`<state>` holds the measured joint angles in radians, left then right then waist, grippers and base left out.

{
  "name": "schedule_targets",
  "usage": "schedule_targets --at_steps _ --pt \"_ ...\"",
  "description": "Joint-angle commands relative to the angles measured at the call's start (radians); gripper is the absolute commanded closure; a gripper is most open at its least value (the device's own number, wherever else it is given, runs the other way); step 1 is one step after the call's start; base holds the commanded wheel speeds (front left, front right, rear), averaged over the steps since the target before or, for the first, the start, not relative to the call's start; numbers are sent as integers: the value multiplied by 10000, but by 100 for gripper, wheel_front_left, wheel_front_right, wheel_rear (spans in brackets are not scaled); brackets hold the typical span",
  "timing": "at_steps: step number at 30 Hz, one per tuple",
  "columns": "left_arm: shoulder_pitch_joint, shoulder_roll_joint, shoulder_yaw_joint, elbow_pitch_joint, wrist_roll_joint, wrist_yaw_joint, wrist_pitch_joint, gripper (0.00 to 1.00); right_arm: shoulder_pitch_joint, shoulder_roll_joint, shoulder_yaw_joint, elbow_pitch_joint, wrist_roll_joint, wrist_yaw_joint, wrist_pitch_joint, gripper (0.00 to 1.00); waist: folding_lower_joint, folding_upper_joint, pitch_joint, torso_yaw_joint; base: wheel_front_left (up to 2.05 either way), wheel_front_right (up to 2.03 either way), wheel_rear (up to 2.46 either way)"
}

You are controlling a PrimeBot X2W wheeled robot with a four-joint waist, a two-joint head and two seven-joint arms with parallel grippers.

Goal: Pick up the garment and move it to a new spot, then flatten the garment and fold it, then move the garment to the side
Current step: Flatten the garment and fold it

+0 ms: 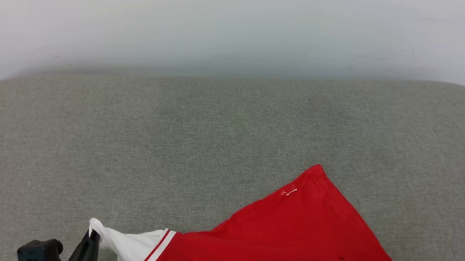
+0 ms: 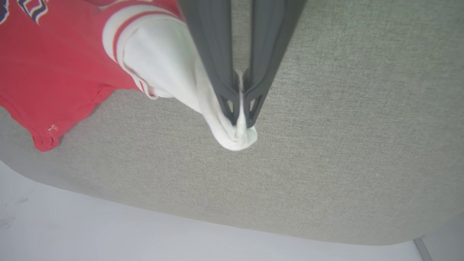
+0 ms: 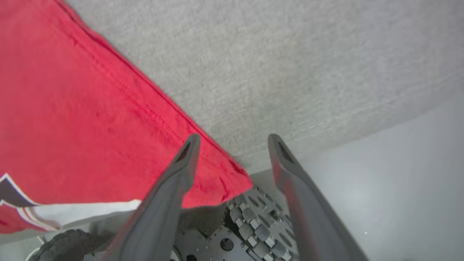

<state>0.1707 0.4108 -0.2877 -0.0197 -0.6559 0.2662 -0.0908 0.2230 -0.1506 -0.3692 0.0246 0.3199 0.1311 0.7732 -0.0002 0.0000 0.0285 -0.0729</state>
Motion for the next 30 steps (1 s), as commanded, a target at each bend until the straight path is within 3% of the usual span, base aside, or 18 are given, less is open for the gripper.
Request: schedule_targets --at_steps 1,7,8,11,15,25,30 --pt "5 45 -9 3 -5 44 25 100 -274 -116 -2 -46 -85 -6 -414 0 2 0 15 17 0 0 0" --pt "-360 38 -92 -63 92 -27 -5 100 -1631 -270 217 657 -107 -6 -2876 0 2 0 323 141 0 0 0" --pt "-640 28 -143 -215 165 -90 -50 100 -2524 -344 486 1039 46 -6 -3442 0 2 0 671 259 0 0 0" --pt "-983 18 -187 -357 237 -133 -76 100 -3430 -472 907 1328 188 -6 -3581 0 2 0 1111 416 0 0 0" --pt "-1551 -44 -280 -454 352 -255 -126 100 -4663 -754 1814 1517 479 -6 -2637 0 2 0 1731 661 0 0 0" --pt "-2775 -316 -649 -471 610 -620 -354 100 -6890 -1115 3598 1412 737 -6 1934 0 2 0 3049 1402 0 0 0" --pt "-3123 -460 -814 -353 665 -737 -456 100 -7421 -1190 4109 1789 745 -6 2781 0 2 0 3460 1648 0 0 0"
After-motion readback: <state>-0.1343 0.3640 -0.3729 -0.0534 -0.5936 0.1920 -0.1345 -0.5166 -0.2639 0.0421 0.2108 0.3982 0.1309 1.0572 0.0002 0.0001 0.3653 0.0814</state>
